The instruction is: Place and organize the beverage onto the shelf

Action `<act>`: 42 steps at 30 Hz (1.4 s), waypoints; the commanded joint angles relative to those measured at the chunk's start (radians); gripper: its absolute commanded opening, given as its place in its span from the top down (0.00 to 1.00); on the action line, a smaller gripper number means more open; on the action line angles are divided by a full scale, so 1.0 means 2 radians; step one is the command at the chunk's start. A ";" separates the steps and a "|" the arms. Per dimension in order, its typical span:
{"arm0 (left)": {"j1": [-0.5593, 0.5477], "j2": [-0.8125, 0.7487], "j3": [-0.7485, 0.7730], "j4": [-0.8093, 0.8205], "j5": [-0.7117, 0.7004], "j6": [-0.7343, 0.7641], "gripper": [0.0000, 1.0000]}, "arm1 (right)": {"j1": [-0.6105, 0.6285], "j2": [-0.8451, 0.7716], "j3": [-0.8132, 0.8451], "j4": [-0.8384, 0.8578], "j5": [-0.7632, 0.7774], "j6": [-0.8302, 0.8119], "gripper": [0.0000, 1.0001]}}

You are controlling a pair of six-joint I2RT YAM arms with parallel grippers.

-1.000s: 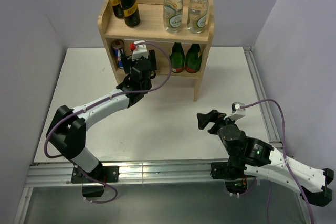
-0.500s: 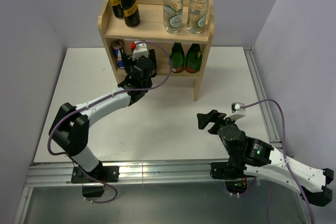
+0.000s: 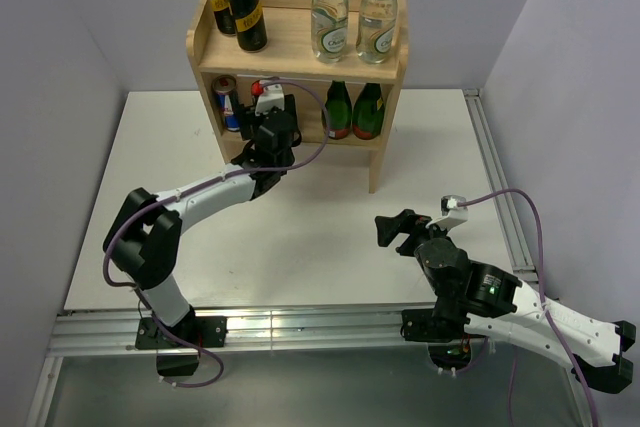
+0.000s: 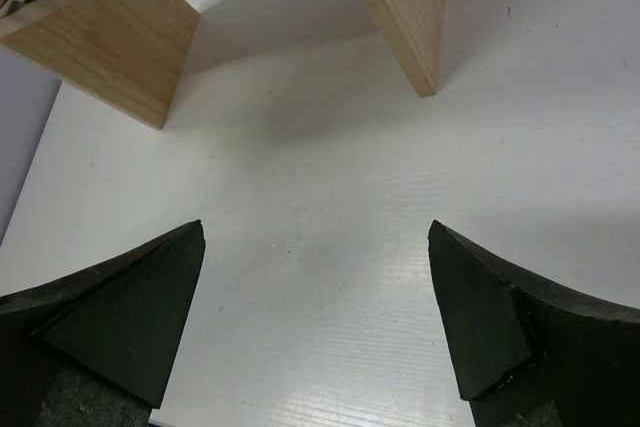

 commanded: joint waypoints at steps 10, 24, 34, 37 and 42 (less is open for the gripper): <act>0.032 0.008 0.014 0.038 -0.064 0.017 0.18 | 0.002 0.005 -0.003 0.017 0.010 -0.004 0.00; 0.045 0.003 0.012 0.013 -0.054 -0.001 0.09 | 0.002 0.004 -0.003 0.016 0.011 -0.003 0.00; 0.044 -0.031 -0.011 -0.053 -0.001 -0.046 0.01 | 0.002 0.003 -0.002 0.014 0.010 -0.003 0.00; 0.042 -0.044 -0.020 -0.063 0.016 -0.052 0.01 | 0.003 0.003 -0.002 0.014 0.011 -0.003 0.00; 0.034 -0.066 -0.033 -0.087 0.030 -0.061 0.01 | 0.003 -0.002 -0.003 0.014 0.011 -0.003 0.00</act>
